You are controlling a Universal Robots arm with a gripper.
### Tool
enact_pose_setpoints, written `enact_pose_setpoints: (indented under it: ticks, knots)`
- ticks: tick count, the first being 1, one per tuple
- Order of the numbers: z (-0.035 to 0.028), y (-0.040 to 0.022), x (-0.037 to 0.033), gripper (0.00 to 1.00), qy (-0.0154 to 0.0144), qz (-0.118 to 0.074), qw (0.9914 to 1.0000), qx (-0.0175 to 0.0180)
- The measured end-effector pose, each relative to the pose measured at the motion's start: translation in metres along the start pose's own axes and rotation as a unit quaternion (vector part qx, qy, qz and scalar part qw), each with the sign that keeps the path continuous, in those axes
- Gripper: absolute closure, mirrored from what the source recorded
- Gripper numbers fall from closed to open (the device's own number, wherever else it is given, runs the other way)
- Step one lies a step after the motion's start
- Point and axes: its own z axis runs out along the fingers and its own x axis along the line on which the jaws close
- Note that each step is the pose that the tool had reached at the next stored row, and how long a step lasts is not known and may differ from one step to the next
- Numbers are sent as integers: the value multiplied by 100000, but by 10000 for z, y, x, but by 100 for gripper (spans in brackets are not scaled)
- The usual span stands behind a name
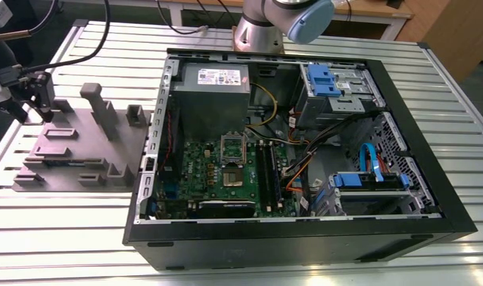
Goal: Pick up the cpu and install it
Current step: 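Pick up the cpu and move it towards the insertion slot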
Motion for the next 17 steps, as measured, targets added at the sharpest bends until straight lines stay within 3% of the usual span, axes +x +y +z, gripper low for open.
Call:
enact_pose_setpoints:
  ticks: [12, 17]
  knots:
    - [-33, 1, -1, 53, 10, 1, 100000, 7]
    - [-80, 3, -3, 53, 5, -1, 100000, 7]
